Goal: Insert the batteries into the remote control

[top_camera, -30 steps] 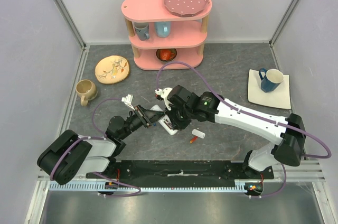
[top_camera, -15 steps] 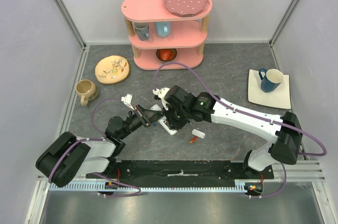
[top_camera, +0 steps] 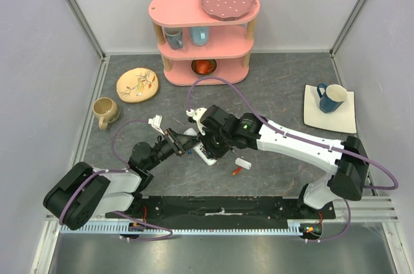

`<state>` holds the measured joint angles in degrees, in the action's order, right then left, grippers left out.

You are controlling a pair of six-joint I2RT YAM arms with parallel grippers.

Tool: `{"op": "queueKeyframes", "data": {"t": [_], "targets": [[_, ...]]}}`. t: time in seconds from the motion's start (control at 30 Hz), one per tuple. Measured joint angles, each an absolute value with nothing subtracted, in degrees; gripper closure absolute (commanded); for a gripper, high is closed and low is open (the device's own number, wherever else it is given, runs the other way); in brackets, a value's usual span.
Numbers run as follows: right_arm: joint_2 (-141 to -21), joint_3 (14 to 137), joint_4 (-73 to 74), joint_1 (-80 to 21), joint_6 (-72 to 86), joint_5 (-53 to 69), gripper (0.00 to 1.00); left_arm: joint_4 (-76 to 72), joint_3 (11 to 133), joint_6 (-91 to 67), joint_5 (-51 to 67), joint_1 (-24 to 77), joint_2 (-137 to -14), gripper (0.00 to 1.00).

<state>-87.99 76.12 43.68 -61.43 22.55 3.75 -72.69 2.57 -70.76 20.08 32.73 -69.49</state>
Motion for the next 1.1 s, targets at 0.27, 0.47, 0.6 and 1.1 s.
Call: {"op": "queueKeyframes", "data": {"t": [0.27,0.47,0.6,1.1], "targets": [[-88.1,76.1,43.4,-61.7,22.5,4.1,1.00,-71.8,2.5,-70.7,21.6,32.5,-68.2,0.98],[-88.2,76.1,43.3,-61.8,22.5,4.7,1.00,-71.5,2.5,-70.7,23.2,32.3,-67.5,0.98],[-88.2,76.1,43.3,-61.9,22.6,4.8,1.00,-71.5,2.4,-70.7,23.3,32.3,-67.4,0.98],[-89.3,76.1,42.0,-61.8,27.7,6.2,1.00,-71.1,2.3,-70.7,22.7,32.3,-67.4,0.98]]}}
